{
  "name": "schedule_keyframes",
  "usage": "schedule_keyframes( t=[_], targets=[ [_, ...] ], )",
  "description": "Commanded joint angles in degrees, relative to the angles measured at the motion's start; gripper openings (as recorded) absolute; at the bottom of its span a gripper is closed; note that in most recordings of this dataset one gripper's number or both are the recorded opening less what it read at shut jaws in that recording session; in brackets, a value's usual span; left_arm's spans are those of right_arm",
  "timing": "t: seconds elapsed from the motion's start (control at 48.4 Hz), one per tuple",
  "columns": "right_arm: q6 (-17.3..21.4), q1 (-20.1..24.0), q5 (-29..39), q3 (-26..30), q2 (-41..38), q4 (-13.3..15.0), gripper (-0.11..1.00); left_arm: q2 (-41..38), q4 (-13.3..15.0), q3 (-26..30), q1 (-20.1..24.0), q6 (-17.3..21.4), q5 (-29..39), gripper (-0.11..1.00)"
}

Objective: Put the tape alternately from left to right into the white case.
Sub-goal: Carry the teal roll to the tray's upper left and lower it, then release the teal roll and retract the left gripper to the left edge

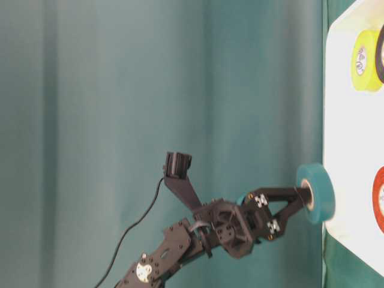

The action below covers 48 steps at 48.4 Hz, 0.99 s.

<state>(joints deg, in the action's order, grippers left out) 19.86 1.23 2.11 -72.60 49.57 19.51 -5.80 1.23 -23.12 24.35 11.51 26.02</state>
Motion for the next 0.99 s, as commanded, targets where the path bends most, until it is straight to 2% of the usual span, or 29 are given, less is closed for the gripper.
schedule_keyframes(
  t=[0.0,0.6,0.641,0.745,0.848,0.889,0.972],
  targets=[
    [0.09,0.09,-0.53,0.62,-0.09,-0.09,0.59,-0.09,0.0,2.72,0.7,0.09,-0.35,0.23],
    [0.09,0.09,-0.53,0.62,0.0,0.0,0.59,-2.99,0.0,1.32,2.02,0.26,-1.14,0.24],
    [0.09,0.09,-0.53,0.62,0.0,0.0,0.59,-3.16,0.0,1.23,2.02,0.26,-1.41,0.31],
    [0.09,0.0,-0.53,0.62,0.0,0.0,0.59,-3.08,0.0,1.14,2.11,0.18,-1.67,0.64],
    [0.09,0.09,-0.53,0.53,0.0,-0.09,0.59,-2.9,0.0,1.14,2.11,0.26,-1.67,0.9],
    [0.09,0.0,-0.53,0.53,0.0,-0.09,0.59,-2.81,0.0,1.05,2.11,0.18,-1.67,0.93],
    [0.09,0.09,-0.53,0.53,0.0,-0.09,0.59,-2.55,0.0,1.14,2.11,0.18,-1.76,0.92]
  ],
)
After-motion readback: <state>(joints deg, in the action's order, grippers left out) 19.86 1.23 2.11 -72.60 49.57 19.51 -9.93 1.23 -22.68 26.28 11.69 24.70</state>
